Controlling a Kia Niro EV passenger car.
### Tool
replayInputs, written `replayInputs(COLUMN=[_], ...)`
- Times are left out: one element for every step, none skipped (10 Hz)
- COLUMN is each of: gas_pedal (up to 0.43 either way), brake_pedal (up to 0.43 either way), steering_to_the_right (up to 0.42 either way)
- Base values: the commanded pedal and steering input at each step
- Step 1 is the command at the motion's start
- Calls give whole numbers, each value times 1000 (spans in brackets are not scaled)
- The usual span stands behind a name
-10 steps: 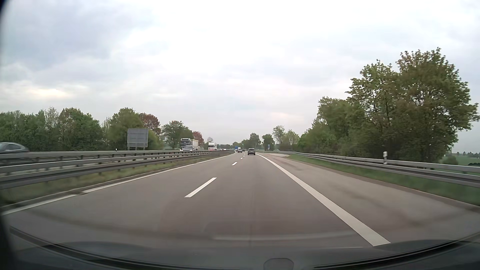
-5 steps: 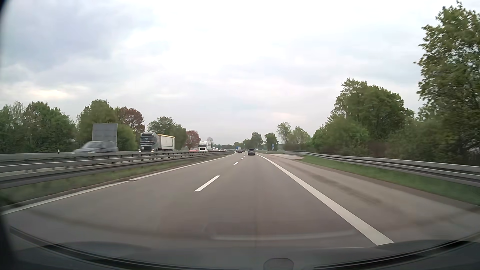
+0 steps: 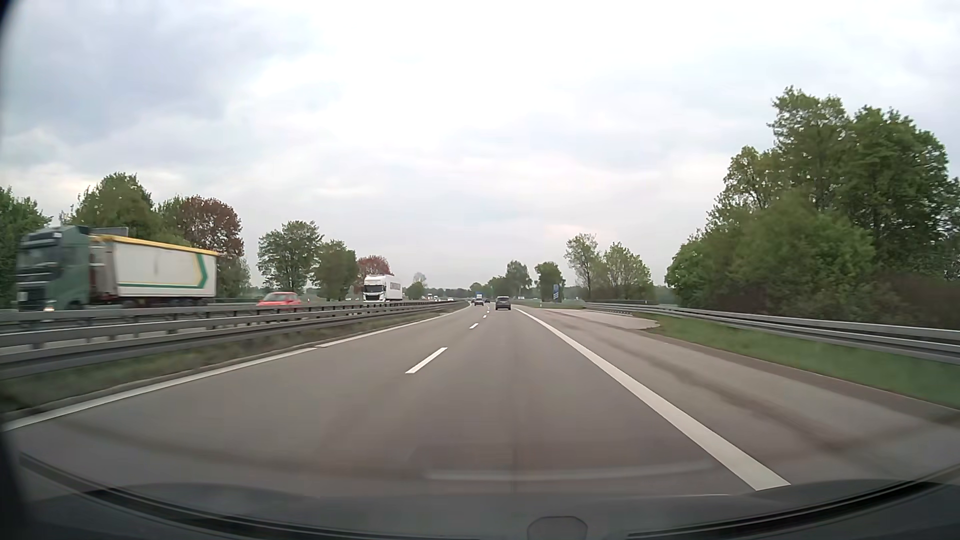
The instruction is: Follow the waypoints while adhering to traffic rules and regulations
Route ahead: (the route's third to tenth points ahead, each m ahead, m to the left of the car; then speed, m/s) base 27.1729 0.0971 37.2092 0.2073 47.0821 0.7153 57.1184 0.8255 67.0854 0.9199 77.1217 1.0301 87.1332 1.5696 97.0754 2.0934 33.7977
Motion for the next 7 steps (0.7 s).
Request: replayInputs(gas_pedal=[248,248,248,248,248,248,248], brake_pedal=[0,0,0,0,0,0,0], steering_to_the_right=[-3,-3,-3,-3,-3,-3,-3])
